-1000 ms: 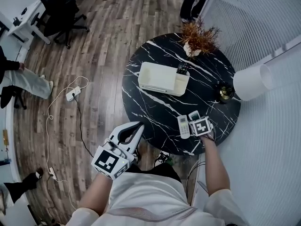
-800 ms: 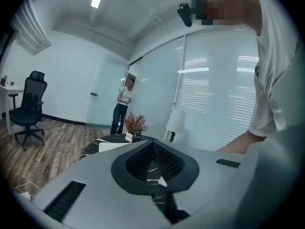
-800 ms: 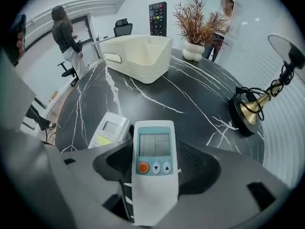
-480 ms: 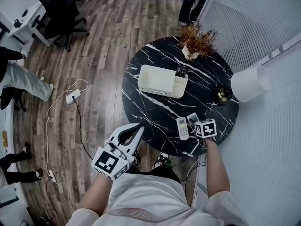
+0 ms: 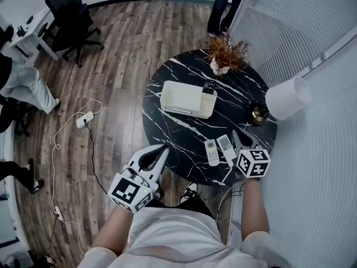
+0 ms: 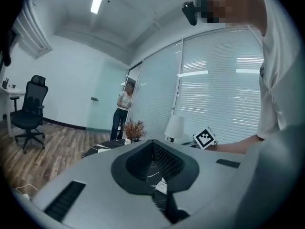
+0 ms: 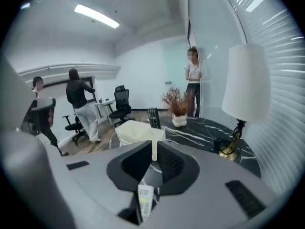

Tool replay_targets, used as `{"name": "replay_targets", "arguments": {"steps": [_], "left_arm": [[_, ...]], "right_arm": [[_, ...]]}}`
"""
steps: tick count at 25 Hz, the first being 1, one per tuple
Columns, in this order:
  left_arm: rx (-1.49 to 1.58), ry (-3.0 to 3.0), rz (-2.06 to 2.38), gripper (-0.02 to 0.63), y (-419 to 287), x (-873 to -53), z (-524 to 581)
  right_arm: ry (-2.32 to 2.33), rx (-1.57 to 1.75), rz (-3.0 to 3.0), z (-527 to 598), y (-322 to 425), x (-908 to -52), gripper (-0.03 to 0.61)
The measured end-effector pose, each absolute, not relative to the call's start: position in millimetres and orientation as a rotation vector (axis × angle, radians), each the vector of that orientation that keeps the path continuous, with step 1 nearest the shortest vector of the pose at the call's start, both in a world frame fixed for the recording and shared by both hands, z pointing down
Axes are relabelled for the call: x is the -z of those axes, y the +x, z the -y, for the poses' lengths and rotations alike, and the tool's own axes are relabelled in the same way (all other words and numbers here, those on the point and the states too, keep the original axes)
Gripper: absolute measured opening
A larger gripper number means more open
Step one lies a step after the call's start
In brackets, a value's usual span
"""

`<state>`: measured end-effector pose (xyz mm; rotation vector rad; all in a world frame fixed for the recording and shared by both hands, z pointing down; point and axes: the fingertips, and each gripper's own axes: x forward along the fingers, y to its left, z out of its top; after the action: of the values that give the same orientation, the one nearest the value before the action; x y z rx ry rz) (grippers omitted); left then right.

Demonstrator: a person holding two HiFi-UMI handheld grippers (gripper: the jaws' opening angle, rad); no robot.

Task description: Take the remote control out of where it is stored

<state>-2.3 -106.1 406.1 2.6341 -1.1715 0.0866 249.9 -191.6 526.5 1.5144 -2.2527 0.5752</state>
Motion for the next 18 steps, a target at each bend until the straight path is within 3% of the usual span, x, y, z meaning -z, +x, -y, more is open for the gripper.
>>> {"name": "replay_targets", "arguments": {"steps": [5, 18], "left_arm": [[-0.045, 2.648, 1.198, 0.009, -1.7, -392.5, 102.9], [-0.009, 2.717, 1.261, 0.008, 6.0, -354.3, 99.0]], "right_arm": [[1.583, -0.487, 2.406, 174.5, 236.5, -464.5, 0.021], [1.604, -0.052, 2.545, 130.8, 197.3, -372.7, 0.018]]}}
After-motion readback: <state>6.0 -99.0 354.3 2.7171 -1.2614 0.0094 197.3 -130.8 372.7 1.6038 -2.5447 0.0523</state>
